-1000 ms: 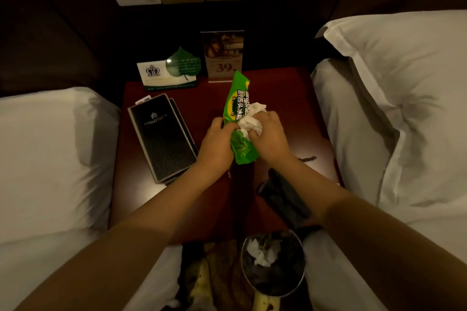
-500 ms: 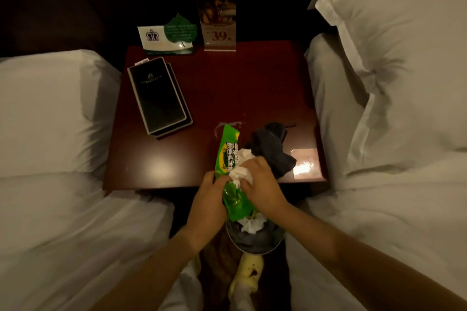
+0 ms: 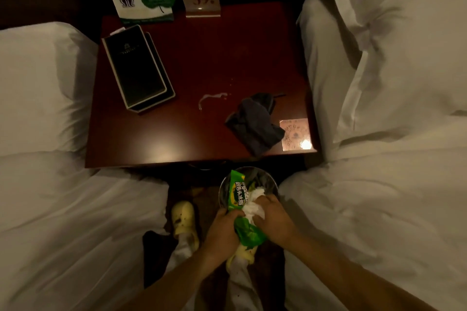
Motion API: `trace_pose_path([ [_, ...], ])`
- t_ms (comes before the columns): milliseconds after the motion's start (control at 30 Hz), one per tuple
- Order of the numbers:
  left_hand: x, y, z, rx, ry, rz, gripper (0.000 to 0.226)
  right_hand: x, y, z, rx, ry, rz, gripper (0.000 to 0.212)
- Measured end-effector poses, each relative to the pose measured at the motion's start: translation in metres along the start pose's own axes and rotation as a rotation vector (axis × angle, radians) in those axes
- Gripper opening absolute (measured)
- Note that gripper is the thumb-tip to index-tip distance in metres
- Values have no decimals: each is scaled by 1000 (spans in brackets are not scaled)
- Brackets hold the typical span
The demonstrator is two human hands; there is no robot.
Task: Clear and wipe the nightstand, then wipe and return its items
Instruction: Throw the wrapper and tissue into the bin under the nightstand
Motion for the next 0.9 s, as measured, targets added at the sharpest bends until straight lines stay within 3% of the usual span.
trace_pose_path([
  [200, -26, 35, 58, -127, -111, -107, 45, 49, 5, 43, -125, 185, -43, 49],
  [433, -48, 49, 111, -196, -128, -55, 59, 81, 3, 79, -130, 277, -176, 53],
  [700, -46, 22, 141, -112, -81, -87, 85, 76, 0, 92, -136, 227, -48, 56],
  [900, -35, 0, 138, 15, 14, -56, 78, 65, -17, 87, -90, 214, -60, 60],
])
Point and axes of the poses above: each hand's wrist, its own z-axis towards the middle knuckle, its own y-axis out of the palm, x = y × z, the point moved 9 cm from there along z, towards the middle knuckle, and after that the axes turned 11 degrees about -x, right-handed, at the moved point
